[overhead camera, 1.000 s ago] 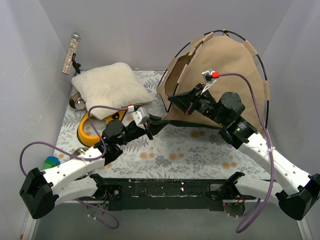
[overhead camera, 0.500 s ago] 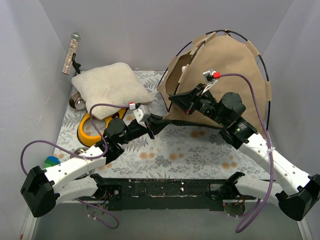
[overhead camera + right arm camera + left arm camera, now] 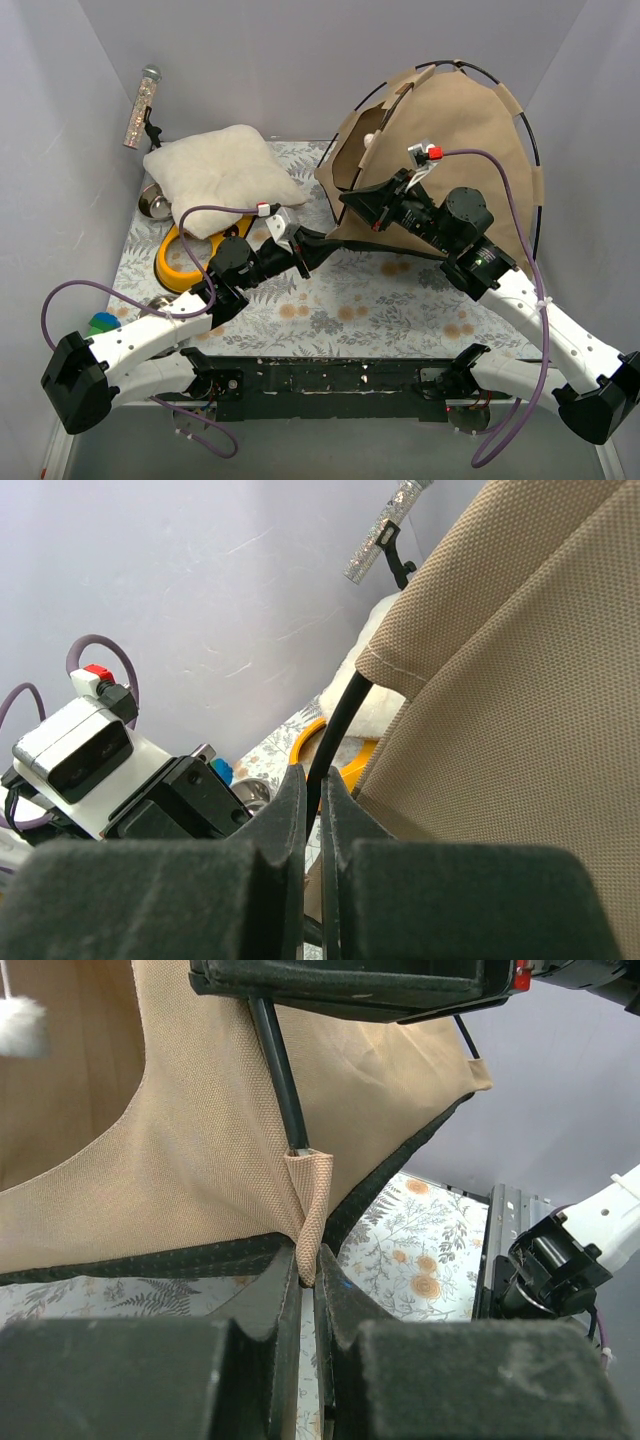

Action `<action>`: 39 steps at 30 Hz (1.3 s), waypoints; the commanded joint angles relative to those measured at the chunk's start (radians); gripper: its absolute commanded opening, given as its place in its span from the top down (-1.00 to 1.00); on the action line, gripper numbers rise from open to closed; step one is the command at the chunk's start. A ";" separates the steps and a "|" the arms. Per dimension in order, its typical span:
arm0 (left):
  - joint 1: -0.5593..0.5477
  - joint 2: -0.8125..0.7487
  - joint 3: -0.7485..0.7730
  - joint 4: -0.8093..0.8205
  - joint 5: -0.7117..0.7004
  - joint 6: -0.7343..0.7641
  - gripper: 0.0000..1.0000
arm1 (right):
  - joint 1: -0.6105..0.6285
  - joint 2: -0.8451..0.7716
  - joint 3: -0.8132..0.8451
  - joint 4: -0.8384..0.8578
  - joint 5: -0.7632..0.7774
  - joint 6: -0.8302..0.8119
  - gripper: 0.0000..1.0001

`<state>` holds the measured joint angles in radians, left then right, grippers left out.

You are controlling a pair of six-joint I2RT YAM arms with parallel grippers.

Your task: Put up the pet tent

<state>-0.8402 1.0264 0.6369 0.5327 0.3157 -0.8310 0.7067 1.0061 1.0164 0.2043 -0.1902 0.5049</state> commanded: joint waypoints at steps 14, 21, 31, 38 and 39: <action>-0.019 0.015 0.041 -0.103 0.056 -0.056 1.00 | -0.041 -0.060 -0.006 0.214 0.071 -0.101 0.97; -0.019 0.017 0.038 -0.119 0.042 -0.063 1.00 | -0.041 -0.078 0.002 0.187 0.094 -0.123 0.97; -0.019 0.057 0.073 -0.079 0.088 -0.080 1.00 | -0.041 -0.080 -0.030 0.211 0.054 -0.105 0.97; -0.019 0.051 0.081 -0.100 0.054 -0.100 1.00 | -0.041 -0.089 -0.041 0.205 0.054 -0.112 0.97; -0.017 0.047 0.084 -0.106 0.042 -0.103 1.00 | -0.041 -0.089 -0.039 0.199 0.061 -0.115 0.97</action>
<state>-0.8429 1.0870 0.6956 0.4934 0.3378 -0.9138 0.6872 0.9565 0.9543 0.2436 -0.1940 0.4828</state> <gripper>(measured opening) 0.036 0.054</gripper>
